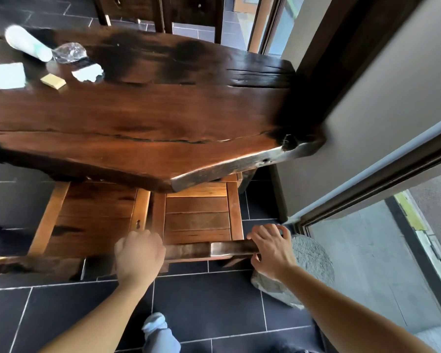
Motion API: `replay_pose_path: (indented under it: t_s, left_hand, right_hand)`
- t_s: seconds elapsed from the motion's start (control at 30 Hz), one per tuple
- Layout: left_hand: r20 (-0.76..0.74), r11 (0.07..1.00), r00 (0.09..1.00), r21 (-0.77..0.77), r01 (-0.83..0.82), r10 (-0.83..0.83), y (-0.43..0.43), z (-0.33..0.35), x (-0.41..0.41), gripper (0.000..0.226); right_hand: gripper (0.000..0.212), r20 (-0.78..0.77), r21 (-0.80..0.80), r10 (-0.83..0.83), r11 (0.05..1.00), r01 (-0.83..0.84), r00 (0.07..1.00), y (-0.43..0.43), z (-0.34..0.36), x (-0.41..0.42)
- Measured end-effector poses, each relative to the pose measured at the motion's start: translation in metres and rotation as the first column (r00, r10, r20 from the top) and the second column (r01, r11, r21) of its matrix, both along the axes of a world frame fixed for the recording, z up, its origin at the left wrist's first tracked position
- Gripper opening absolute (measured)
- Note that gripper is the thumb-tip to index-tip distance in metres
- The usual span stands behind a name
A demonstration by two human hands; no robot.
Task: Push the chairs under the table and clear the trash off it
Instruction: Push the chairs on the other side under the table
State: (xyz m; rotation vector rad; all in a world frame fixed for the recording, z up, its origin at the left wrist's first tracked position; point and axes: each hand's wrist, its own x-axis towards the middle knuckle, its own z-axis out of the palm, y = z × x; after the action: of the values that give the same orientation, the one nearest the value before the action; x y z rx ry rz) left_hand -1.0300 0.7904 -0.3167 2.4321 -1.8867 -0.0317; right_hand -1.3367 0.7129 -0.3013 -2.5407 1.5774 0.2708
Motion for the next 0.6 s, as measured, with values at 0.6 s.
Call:
replay_pose_path:
  t_s: [0.6]
  left_hand:
    - [-0.15,0.957,0.97,0.193,0.219,-0.192,-0.01,0.01,0.04,0.021]
  right_hand:
    - [0.051,-0.322,0.163,-0.322,0.908,0.387,0.89,-0.005,0.015,0.061]
